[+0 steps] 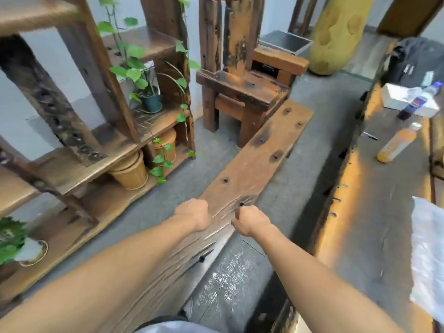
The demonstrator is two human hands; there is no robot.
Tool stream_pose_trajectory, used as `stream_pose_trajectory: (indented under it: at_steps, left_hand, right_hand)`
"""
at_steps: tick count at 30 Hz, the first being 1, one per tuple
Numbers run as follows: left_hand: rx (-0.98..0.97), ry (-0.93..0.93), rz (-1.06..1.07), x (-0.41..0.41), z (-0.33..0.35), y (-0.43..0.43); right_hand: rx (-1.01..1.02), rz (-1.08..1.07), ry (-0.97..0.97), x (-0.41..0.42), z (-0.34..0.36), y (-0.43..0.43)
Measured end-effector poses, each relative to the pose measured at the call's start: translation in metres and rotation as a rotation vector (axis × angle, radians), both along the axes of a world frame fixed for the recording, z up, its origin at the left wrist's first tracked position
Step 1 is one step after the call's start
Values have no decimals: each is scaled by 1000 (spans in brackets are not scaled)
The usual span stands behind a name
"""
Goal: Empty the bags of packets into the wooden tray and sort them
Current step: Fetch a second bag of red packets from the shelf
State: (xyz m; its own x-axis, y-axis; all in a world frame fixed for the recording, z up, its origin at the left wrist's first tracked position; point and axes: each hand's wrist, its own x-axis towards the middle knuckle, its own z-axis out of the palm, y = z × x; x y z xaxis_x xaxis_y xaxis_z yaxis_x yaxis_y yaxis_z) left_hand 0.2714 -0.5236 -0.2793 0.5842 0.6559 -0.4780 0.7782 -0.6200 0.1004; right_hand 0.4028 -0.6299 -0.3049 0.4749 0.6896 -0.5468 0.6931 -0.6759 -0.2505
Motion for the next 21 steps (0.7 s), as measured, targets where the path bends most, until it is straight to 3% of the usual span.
stream_pose_trajectory:
  at_steps: [6, 21]
  left_hand:
    - [4, 37, 171, -86, 6, 66]
    - [9, 53, 323, -199, 24, 197]
  right_hand:
    - [-1, 188, -29, -72, 15, 89]
    - [-107, 493, -120, -182, 48, 266]
